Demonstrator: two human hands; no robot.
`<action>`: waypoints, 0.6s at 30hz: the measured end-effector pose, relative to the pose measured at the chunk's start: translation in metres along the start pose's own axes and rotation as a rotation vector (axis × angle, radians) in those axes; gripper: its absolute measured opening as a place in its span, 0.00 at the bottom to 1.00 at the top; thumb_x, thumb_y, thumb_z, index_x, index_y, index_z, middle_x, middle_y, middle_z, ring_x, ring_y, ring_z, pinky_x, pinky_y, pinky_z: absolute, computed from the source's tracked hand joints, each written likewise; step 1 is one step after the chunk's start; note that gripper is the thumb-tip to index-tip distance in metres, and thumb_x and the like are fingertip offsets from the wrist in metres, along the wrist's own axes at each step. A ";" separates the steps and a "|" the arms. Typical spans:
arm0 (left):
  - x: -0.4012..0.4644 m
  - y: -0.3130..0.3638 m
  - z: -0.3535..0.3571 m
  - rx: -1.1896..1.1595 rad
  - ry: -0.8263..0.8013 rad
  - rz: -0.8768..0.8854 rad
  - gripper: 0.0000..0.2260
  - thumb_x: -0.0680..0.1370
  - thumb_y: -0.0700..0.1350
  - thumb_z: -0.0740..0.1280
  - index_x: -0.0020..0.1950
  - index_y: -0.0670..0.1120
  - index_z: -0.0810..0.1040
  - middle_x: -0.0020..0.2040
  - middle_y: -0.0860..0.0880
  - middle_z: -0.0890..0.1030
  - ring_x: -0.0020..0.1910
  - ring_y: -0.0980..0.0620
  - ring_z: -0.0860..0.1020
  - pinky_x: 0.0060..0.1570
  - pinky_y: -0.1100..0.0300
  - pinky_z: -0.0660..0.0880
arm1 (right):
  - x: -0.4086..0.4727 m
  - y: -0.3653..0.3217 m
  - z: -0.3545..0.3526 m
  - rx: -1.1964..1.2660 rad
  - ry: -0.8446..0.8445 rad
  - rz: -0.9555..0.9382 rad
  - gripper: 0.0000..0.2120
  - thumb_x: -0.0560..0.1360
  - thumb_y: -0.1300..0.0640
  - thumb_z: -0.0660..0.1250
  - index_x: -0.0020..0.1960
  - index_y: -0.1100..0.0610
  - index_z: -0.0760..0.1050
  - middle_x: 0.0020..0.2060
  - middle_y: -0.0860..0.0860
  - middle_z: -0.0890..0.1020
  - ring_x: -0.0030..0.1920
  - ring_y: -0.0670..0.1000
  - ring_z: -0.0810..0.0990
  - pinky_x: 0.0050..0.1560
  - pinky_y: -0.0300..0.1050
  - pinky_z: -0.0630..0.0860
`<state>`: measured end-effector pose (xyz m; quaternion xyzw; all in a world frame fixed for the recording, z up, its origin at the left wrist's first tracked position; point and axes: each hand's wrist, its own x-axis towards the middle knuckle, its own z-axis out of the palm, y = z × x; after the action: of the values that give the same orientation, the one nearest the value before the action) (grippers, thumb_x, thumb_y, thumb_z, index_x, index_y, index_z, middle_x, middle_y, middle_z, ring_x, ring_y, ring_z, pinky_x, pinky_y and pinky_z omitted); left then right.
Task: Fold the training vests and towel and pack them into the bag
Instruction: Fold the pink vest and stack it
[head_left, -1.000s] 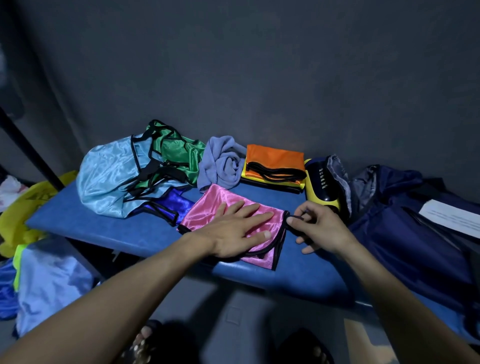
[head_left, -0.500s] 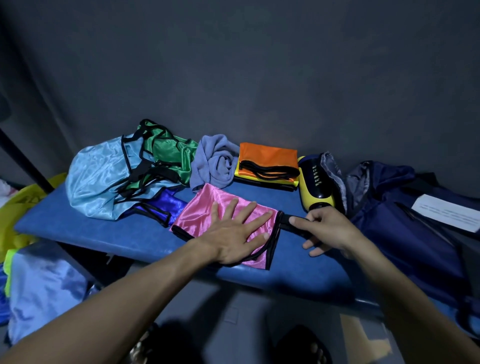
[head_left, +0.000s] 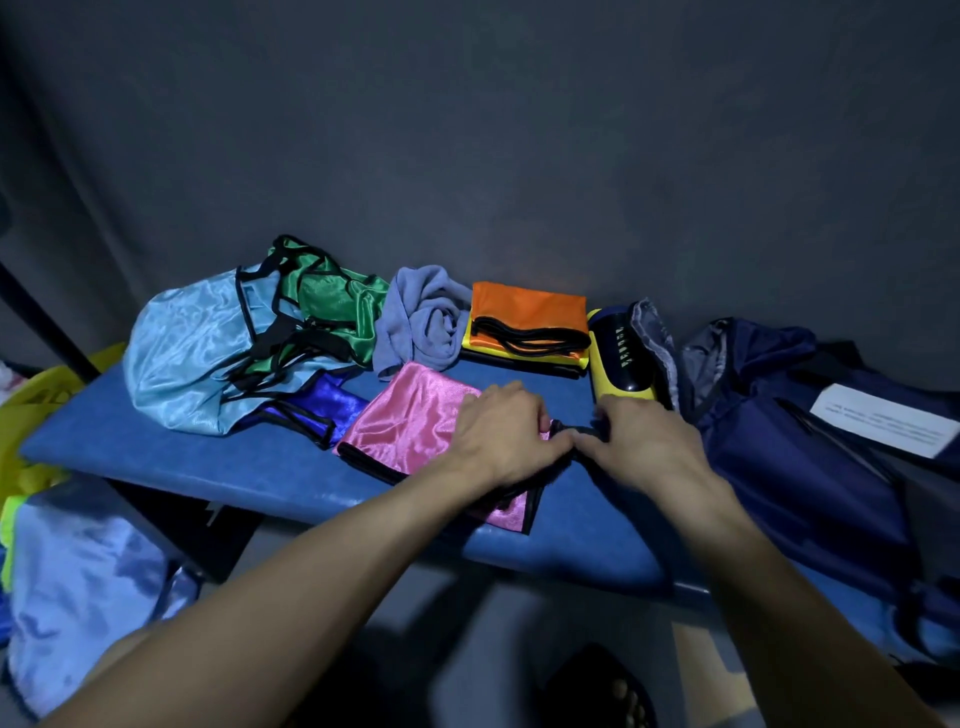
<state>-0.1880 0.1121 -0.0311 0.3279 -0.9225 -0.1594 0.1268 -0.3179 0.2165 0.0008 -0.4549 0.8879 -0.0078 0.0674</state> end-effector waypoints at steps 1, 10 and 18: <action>0.001 0.004 0.002 0.027 0.004 -0.018 0.17 0.75 0.65 0.66 0.45 0.51 0.78 0.49 0.50 0.80 0.50 0.45 0.78 0.51 0.50 0.73 | 0.003 -0.006 -0.001 -0.003 0.030 -0.063 0.18 0.79 0.44 0.69 0.66 0.49 0.75 0.62 0.51 0.79 0.61 0.58 0.79 0.55 0.53 0.79; -0.012 -0.012 0.027 -0.159 0.094 0.112 0.05 0.74 0.46 0.67 0.48 0.52 0.74 0.43 0.51 0.77 0.44 0.44 0.78 0.40 0.51 0.73 | 0.031 0.004 0.022 0.339 0.007 -0.469 0.13 0.72 0.64 0.71 0.41 0.47 0.72 0.33 0.45 0.75 0.36 0.48 0.73 0.36 0.41 0.67; -0.019 -0.020 0.025 -0.314 0.135 0.121 0.04 0.74 0.43 0.69 0.46 0.50 0.74 0.37 0.56 0.75 0.38 0.51 0.74 0.39 0.53 0.71 | 0.035 0.012 0.034 0.635 0.036 -0.505 0.10 0.73 0.67 0.69 0.41 0.54 0.73 0.28 0.44 0.70 0.30 0.43 0.67 0.32 0.37 0.64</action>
<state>-0.1710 0.1143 -0.0642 0.2581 -0.8937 -0.2710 0.2474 -0.3436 0.1969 -0.0377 -0.6150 0.7029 -0.3059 0.1848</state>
